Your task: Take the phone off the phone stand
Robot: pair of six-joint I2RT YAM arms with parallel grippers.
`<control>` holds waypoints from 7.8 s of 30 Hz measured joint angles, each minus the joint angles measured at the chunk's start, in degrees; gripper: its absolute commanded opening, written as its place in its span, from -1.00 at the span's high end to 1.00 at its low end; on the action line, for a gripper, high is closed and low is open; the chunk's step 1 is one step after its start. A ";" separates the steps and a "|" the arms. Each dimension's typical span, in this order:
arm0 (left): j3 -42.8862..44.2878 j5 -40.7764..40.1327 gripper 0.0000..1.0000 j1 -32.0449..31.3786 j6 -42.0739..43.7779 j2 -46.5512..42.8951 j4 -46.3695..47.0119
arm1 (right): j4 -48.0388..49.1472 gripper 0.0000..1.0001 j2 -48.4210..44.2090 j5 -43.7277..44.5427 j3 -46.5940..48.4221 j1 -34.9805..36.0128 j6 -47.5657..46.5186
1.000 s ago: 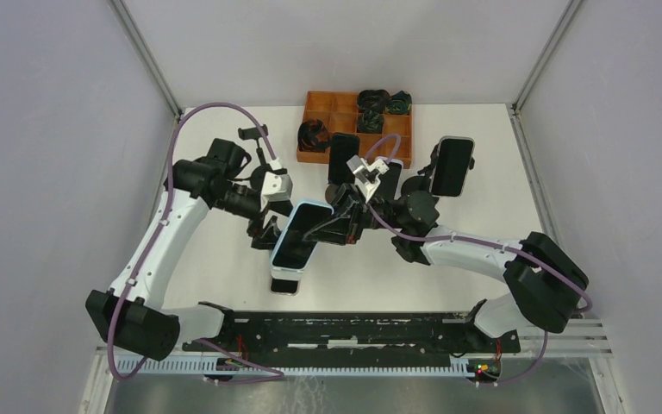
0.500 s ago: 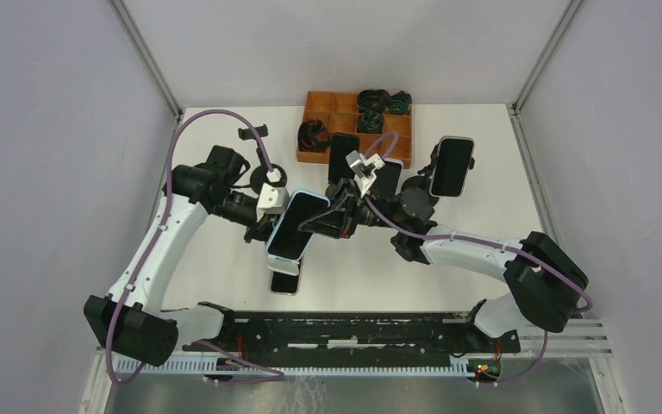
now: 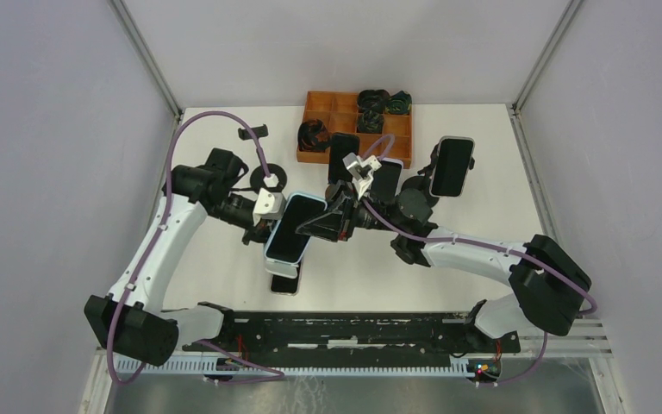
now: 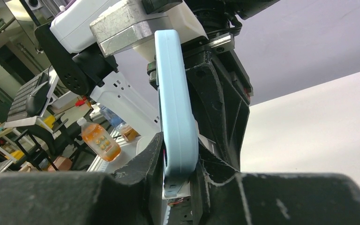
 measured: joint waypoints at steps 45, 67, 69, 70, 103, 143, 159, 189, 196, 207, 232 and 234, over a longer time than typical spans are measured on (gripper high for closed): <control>-0.39 -10.80 0.95 -0.57 8.61 -1.11 0.28 | -24.72 1.00 -13.44 -3.08 1.38 -11.63 5.14; 3.32 -10.34 0.95 -0.57 7.76 -2.43 1.11 | -37.66 0.64 14.01 5.77 -2.21 -5.11 -3.06; 3.32 -10.34 0.95 -0.57 7.76 -2.45 1.11 | -38.12 0.45 15.19 7.87 -1.49 -4.98 -2.80; 3.32 -10.34 0.95 -0.57 7.76 -2.45 1.11 | -38.62 0.28 15.39 8.55 -1.22 -4.98 -2.67; 3.72 -10.32 0.95 -0.57 7.76 -2.45 0.70 | -48.33 -0.78 8.02 22.62 -7.08 -0.15 -10.05; 4.37 -8.61 0.95 -0.57 3.43 -3.80 4.74 | -9.70 -0.06 -2.84 11.26 -3.67 7.17 0.92; 4.61 -6.97 0.95 -0.68 2.84 -4.48 3.96 | -4.55 1.00 -0.79 10.19 -1.99 7.17 3.48; 1.31 -15.65 -0.45 -0.76 -1.20 -1.51 8.66 | -37.88 1.00 5.60 8.35 3.76 1.11 -27.78; 1.31 -15.54 0.15 -0.76 -5.14 5.38 9.16 | -38.21 1.00 7.23 8.55 5.07 1.25 -30.93; 2.03 -16.11 0.95 -0.61 -6.78 12.94 9.97 | -37.68 -0.06 10.16 10.12 6.78 1.49 -32.57; 7.45 -27.91 0.50 3.58 -16.70 32.63 36.94 | -44.78 -0.96 -22.12 24.13 -12.13 -6.29 -26.95; 7.45 -28.24 0.31 3.76 -17.03 32.63 37.73 | -48.00 -0.96 -24.00 24.92 -12.26 -6.29 -26.56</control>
